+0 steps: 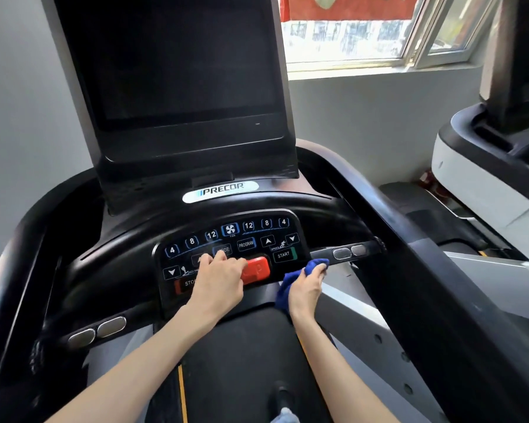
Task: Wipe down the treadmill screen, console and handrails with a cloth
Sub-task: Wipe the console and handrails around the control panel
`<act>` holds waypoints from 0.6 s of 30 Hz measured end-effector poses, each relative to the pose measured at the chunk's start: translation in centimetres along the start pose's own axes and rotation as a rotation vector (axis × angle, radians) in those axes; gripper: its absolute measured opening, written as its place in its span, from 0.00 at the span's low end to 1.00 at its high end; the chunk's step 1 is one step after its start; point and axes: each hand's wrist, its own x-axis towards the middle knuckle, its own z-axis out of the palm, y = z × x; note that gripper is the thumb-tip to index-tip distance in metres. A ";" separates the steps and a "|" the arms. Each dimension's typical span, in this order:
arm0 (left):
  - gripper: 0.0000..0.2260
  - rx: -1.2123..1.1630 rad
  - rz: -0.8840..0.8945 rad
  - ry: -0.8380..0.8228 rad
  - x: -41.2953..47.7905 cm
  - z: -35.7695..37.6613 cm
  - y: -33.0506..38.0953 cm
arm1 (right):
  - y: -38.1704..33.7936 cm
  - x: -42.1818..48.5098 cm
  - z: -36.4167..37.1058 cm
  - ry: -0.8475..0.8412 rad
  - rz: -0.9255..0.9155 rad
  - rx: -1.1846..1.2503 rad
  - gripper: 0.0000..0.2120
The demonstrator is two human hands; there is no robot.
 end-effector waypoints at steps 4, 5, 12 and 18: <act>0.10 0.107 0.089 0.071 0.7 -0.1 0.9 | 1.4 0.4 -0.6 0.068 -0.097 0.043 0.22; 0.09 0.105 0.115 0.077 1.0 -0.1 1.1 | 1.7 0.7 -1.0 0.103 -0.169 0.050 0.21; 0.19 -0.029 0.165 0.050 5.6 -0.5 3.7 | 1.6 6.3 -3.3 -0.112 -0.583 -0.151 0.20; 0.26 -0.008 0.174 -0.027 10.0 -1.1 6.4 | 3.4 12.8 -7.1 -0.347 -0.742 -0.320 0.18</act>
